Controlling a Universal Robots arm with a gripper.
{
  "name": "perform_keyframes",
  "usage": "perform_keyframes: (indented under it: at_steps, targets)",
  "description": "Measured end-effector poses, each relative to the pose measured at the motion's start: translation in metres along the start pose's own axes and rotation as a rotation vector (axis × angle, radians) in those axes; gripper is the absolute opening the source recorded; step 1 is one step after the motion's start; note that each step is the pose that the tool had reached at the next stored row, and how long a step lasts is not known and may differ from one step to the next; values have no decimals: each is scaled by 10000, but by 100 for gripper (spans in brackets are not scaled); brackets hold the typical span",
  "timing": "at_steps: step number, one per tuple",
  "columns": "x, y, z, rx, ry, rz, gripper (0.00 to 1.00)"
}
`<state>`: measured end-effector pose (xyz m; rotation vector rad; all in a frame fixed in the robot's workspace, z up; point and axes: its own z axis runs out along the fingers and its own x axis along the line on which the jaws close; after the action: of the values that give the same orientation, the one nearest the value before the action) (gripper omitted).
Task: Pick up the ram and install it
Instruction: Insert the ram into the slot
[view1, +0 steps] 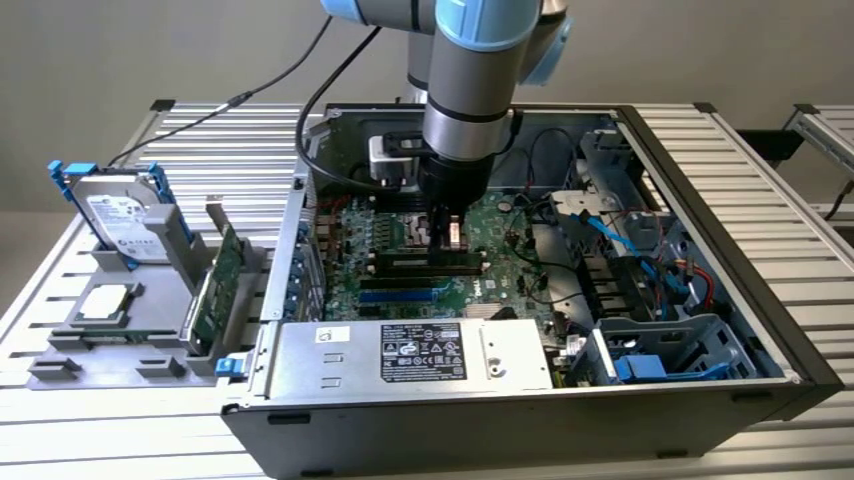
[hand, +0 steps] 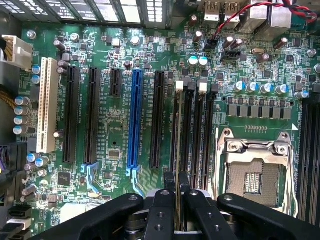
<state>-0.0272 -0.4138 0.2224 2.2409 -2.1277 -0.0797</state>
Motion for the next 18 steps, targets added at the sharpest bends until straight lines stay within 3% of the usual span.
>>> perform_keyframes:
  at_steps: [18]
  targets:
    - [0,-2,15,4,2,-24,14]
